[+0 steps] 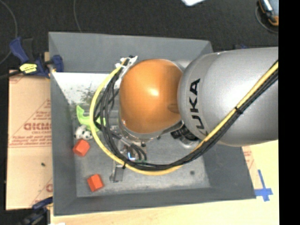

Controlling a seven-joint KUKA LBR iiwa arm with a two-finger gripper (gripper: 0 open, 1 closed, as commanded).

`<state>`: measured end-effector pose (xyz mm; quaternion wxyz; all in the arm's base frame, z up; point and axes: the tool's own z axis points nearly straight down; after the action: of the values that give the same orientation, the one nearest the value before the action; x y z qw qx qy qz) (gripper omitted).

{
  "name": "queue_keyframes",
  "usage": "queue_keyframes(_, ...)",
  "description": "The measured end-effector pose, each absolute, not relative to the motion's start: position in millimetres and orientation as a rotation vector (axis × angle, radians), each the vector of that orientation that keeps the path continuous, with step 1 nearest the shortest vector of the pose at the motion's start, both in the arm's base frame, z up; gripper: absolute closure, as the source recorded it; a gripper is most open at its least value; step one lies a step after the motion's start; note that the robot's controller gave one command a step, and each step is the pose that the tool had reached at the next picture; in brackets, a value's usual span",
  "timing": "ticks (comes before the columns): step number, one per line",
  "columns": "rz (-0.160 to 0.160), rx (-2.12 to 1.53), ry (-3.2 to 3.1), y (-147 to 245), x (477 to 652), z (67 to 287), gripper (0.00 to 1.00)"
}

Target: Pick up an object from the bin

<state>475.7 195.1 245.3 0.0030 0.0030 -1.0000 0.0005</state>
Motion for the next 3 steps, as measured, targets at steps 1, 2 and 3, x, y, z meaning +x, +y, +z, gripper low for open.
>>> queue_keyframes(1,-0.002,0.000,-3.144,193.8,477.6,249.6,0.00)
queue_keyframes(2,-0.001,0.190,-3.137,178.0,499.6,174.2,0.00)
queue_keyframes(3,-0.001,0.197,-3.136,168.7,511.6,135.6,0.00)
